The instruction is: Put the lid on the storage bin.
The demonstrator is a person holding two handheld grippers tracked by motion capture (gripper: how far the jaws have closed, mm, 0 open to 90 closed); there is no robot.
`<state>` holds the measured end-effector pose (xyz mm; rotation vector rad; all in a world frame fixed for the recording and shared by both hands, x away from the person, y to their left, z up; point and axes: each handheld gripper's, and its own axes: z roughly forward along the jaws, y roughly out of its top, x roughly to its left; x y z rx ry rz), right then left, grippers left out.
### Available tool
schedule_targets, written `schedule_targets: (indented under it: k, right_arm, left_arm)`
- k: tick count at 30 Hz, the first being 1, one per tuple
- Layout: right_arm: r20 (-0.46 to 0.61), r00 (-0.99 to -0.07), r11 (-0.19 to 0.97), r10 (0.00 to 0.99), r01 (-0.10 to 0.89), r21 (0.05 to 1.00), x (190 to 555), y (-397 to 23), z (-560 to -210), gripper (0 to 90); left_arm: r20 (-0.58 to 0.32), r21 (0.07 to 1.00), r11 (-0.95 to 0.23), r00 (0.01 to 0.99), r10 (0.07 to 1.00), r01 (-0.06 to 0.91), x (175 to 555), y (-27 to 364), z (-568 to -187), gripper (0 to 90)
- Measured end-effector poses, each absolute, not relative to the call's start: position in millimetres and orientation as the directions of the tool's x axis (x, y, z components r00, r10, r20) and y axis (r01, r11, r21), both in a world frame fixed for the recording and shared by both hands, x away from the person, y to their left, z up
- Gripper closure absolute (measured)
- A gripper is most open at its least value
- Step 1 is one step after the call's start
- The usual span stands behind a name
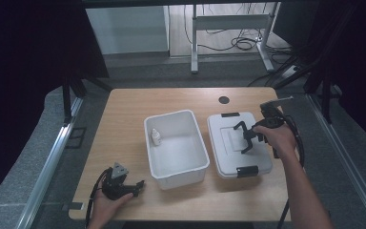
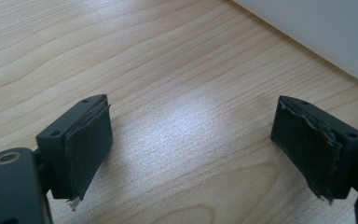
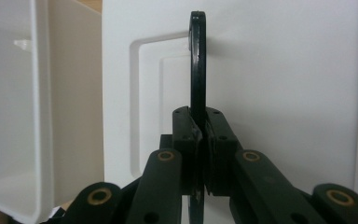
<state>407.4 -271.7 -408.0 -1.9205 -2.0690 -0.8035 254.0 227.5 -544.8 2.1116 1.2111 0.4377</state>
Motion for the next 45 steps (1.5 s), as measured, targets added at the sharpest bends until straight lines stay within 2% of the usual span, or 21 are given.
schedule_targets:
  k: [26, 45]
  right_arm:
    - [0.558, -0.181, -0.001, 0.810, 0.951, 0.310, 395.3, -271.2, -365.6, 84.8]
    - [0.562, -0.219, 0.012, 0.797, 0.937, 0.349, 390.0, -253.0, -329.8, 84.7]
  left_arm:
    - [-0.034, 0.686, -0.355, 0.515, 0.857, 0.635, 253.9, 227.3, -544.9, 12.2]
    - [-0.033, 0.684, -0.358, 0.517, 0.856, 0.636, 253.8, 227.5, -544.8, 12.3]
